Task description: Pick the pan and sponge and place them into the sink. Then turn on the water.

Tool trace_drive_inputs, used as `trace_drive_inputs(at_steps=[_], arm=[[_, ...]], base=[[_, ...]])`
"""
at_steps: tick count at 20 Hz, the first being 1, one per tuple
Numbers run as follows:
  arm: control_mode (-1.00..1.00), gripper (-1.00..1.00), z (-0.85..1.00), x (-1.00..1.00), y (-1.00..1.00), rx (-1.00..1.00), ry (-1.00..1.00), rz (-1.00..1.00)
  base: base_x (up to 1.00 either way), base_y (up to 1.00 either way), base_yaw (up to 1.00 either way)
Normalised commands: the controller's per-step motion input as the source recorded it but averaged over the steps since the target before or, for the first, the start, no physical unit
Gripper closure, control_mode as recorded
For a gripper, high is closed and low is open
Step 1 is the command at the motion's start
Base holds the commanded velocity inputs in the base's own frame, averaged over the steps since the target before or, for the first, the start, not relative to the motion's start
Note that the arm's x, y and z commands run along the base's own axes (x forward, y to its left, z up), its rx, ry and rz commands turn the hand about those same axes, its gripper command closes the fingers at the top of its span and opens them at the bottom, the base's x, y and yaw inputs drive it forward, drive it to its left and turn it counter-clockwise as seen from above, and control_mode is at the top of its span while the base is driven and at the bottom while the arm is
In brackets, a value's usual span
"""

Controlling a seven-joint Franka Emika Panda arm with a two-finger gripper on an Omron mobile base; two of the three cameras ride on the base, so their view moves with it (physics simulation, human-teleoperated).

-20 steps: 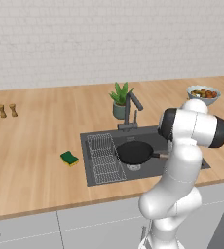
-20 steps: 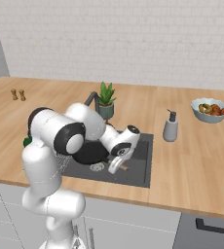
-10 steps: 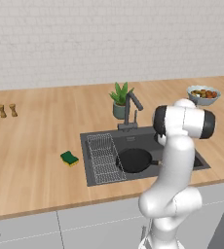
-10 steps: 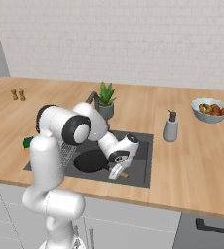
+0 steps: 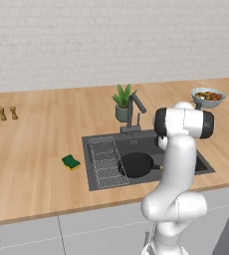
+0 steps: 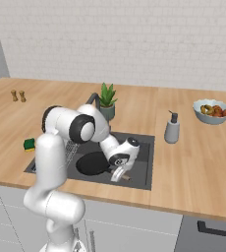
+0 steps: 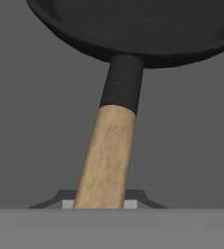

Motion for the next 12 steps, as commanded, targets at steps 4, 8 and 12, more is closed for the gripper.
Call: trace_drive_inputs(at_steps=[4,8,12], arm=[[-1.00,1.00,-0.06,0.28,-0.01,0.00,0.00,0.00],[-1.00,-1.00,-0.07,0.11,0.00,-0.03,0.00,0.00],[-1.00,-1.00,-0.02,0.01,0.01,-0.01,0.00,0.00]], base=[[0.00,0.00,0.00],[0.00,0.00,0.00],[0.00,0.00,0.00]])
